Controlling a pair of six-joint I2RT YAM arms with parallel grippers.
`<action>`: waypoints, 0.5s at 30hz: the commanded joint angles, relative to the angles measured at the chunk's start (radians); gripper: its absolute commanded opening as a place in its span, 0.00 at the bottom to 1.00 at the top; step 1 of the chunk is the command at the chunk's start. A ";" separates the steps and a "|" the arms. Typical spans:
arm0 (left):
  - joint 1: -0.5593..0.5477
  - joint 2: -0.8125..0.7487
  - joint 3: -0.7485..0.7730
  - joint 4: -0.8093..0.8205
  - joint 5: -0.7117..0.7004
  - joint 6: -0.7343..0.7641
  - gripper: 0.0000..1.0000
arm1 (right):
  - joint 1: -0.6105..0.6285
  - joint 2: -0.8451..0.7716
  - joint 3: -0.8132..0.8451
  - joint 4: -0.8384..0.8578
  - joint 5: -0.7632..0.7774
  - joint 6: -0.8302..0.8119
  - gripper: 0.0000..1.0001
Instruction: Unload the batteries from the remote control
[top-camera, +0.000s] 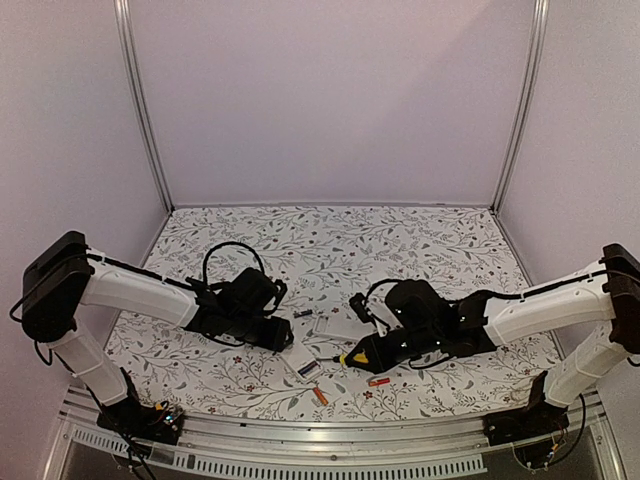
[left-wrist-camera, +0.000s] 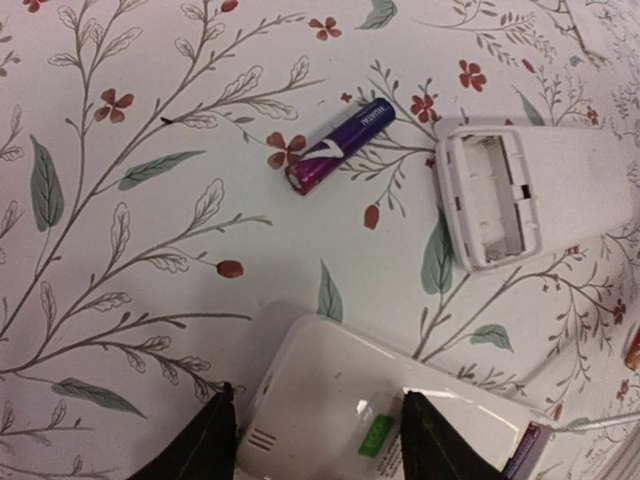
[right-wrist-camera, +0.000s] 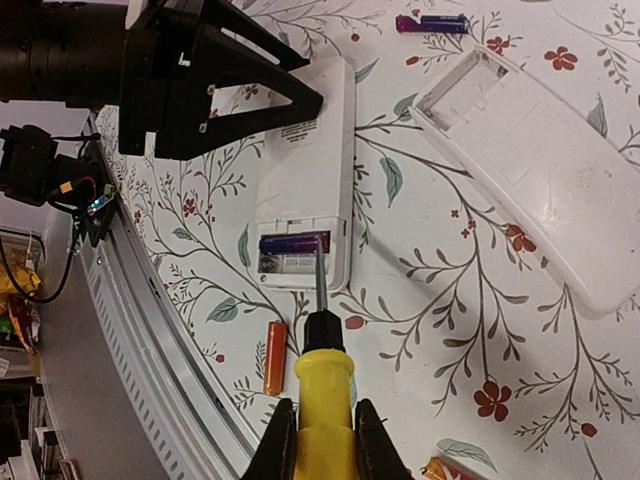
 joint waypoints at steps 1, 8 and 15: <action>-0.021 0.042 -0.007 -0.066 -0.012 0.011 0.55 | 0.003 0.027 0.027 0.008 0.013 0.005 0.00; -0.023 0.043 -0.007 -0.065 -0.013 0.010 0.54 | 0.003 0.039 0.029 0.010 0.011 0.008 0.00; -0.024 0.049 -0.008 -0.073 -0.018 0.004 0.54 | 0.003 0.052 0.031 0.036 -0.054 0.006 0.00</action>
